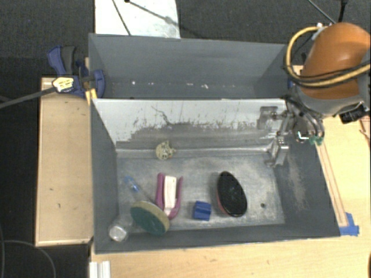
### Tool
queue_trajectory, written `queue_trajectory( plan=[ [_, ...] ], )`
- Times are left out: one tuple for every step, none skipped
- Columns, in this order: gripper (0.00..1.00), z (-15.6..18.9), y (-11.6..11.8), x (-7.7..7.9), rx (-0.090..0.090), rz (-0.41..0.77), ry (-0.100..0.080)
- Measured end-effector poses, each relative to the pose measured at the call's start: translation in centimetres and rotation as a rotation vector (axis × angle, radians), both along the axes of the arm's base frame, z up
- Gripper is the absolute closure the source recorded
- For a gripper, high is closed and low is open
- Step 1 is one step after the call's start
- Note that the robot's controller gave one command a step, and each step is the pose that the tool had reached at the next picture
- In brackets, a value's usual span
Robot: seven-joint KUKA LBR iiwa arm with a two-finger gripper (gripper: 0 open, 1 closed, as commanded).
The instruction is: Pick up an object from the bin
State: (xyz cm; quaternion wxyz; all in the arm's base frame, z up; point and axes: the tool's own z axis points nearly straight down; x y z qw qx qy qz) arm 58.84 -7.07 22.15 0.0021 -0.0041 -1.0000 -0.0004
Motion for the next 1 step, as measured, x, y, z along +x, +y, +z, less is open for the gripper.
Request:
queue_trajectory(
  plan=[
    [0.0, -5.86, 7.07, -2.98, 0.002, -0.117, 0.0]
  ],
)
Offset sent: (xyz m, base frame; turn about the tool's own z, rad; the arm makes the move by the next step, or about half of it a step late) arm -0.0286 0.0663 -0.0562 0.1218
